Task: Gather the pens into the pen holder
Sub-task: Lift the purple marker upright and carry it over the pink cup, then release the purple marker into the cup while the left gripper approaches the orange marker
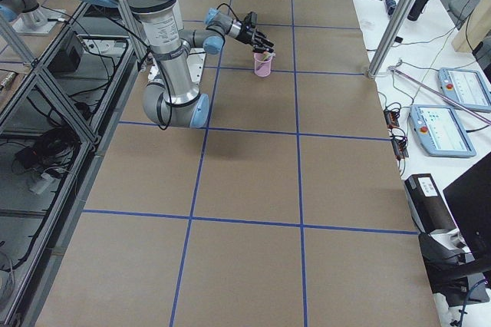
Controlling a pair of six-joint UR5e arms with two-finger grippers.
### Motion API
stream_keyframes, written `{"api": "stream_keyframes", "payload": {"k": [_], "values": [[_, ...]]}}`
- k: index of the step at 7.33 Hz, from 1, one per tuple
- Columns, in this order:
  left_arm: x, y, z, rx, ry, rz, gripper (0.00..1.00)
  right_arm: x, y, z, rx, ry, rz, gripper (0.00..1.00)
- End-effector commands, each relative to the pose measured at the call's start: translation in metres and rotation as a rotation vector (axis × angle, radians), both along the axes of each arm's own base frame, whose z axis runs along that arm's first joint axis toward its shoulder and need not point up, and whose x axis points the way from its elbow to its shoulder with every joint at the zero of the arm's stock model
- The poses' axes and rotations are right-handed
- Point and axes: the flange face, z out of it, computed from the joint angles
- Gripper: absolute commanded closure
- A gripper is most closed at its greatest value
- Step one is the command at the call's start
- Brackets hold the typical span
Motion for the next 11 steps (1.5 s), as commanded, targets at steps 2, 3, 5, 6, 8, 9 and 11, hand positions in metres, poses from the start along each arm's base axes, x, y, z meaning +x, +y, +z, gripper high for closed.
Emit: {"api": "stream_keyframes", "payload": {"k": [2,3,5,6,8,9,11], "values": [[0.016,0.007,0.001,0.000,-0.002,0.031,0.00,0.045,-0.031,-0.027,-0.088,-0.094,-0.107,0.01],[0.036,0.014,0.002,-0.020,0.001,0.052,0.00,0.065,-0.069,-0.016,-0.180,-0.096,-0.174,0.01],[0.098,0.025,-0.017,-0.137,0.048,0.012,0.00,0.120,-0.137,0.004,-0.355,-0.027,-0.309,0.01],[0.140,0.037,-0.021,-0.156,0.037,-0.041,0.00,0.154,-0.166,0.011,-0.393,-0.027,-0.366,0.01],[0.208,0.034,-0.038,-0.186,0.045,-0.077,0.00,0.234,-0.216,0.041,-0.450,-0.018,-0.497,0.00],[0.229,0.028,-0.032,-0.188,0.065,-0.092,0.00,0.274,-0.233,0.062,-0.446,0.016,-0.559,0.00],[0.261,0.030,-0.005,-0.169,0.076,-0.077,0.01,0.321,-0.248,0.087,-0.435,0.042,-0.602,0.00]]}}
